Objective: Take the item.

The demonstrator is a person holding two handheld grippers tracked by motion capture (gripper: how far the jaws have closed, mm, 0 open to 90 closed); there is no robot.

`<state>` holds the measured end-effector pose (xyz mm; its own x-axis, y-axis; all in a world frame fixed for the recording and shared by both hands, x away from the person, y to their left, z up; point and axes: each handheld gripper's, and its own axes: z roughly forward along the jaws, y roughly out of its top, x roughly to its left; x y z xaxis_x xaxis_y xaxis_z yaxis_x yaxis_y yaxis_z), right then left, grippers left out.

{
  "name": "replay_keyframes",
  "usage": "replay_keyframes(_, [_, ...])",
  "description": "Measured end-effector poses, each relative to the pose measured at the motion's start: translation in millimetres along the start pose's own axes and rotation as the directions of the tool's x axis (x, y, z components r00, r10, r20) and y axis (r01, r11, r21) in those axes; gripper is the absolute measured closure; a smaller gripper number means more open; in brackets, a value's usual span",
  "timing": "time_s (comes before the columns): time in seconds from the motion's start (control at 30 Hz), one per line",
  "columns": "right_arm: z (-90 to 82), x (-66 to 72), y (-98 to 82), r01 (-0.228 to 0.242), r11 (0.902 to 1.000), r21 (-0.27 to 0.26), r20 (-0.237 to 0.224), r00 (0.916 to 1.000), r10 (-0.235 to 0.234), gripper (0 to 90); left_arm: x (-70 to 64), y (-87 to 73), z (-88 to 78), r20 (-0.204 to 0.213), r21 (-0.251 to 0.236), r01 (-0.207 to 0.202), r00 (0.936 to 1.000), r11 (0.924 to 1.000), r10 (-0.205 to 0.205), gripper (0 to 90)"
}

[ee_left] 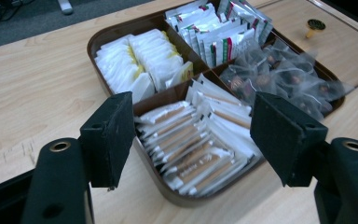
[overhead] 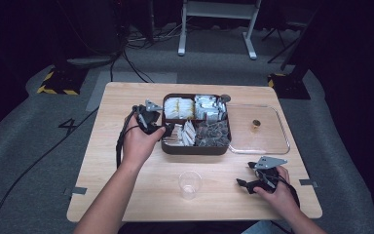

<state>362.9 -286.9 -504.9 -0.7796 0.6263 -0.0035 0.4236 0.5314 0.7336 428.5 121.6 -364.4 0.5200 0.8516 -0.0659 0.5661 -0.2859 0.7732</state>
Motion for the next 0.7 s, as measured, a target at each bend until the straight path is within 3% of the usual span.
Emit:
replay_keyframes(0.33, [0.2,0.1,0.1,-0.001,1.0000,0.000,0.002,1.0000,0.001,13.2,1.8,28.7,30.8,0.011,-0.016,0.003,0.9999,0.9999,-0.002,32.6])
replay_keyframes(0.53, [0.3,0.0,0.1,-0.001,1.0000,0.000,0.002,1.0000,0.001,13.2,2.9,42.1,49.0,0.019,-0.034,0.024,0.9995,0.9991,-0.024,33.5])
replay_keyframes(0.7, [0.5,-0.1,0.3,0.000,1.0000,-0.001,0.002,1.0000,0.000,13.2,1.3,49.2,63.1,0.013,-0.027,0.011,0.9999,0.9996,-0.011,33.5])
